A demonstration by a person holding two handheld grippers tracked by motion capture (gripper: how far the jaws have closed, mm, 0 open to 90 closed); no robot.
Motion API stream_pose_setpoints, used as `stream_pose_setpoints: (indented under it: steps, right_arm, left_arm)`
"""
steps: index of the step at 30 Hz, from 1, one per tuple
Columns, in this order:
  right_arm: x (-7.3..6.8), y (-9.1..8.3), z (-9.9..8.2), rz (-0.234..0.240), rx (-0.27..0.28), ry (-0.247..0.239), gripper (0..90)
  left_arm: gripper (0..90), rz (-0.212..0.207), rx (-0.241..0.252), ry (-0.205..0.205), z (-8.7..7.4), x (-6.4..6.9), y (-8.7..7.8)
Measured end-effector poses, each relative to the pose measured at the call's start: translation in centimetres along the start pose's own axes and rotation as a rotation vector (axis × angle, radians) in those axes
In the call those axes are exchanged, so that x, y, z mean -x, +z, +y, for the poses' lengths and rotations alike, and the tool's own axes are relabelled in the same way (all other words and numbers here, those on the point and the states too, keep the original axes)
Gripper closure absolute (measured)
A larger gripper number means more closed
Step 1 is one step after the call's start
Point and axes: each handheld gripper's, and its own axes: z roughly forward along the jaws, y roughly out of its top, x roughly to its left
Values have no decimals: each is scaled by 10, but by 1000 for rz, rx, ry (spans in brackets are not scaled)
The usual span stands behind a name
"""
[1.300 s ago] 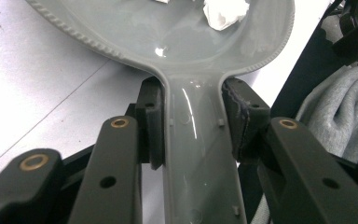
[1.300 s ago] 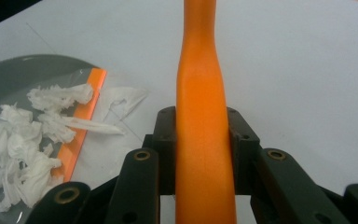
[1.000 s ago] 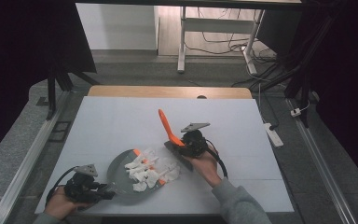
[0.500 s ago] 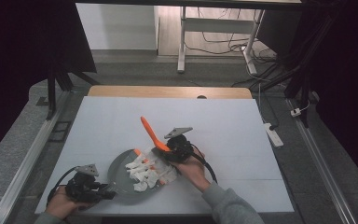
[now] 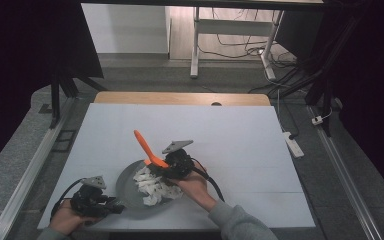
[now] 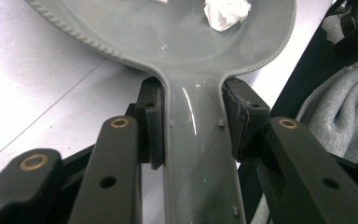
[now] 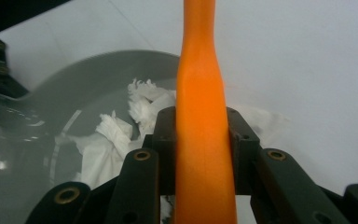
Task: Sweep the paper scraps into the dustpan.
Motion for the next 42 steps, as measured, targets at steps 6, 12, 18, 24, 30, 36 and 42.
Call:
stream_pose_setpoints:
  steps: [6,12,18,24,30,36,42]
  right_arm:
    - [-16,0,6,85,64,-19,697]
    - [-13,-15,10,56,131,-47,697]
    - [14,-30,11,-33,163,-12,697]
    - [39,-39,9,-114,174,27,696]
    - [53,-36,7,-147,145,47,696]
    - [63,-26,11,-153,116,58,696]
    - [70,-5,19,-161,51,63,696]
  left_arm:
    - [617,-1,0,2,0,0,0]
    - [617,-3,1,0,-1,0,0]
    - [617,-3,4,0,-1,0,0]
    - [617,-2,6,0,-1,0,-1]
    - [617,7,13,-3,-1,1,-2]
    - [617,18,16,-16,-2,-2,-3]
    - [616,19,19,-22,-2,-2,-3]
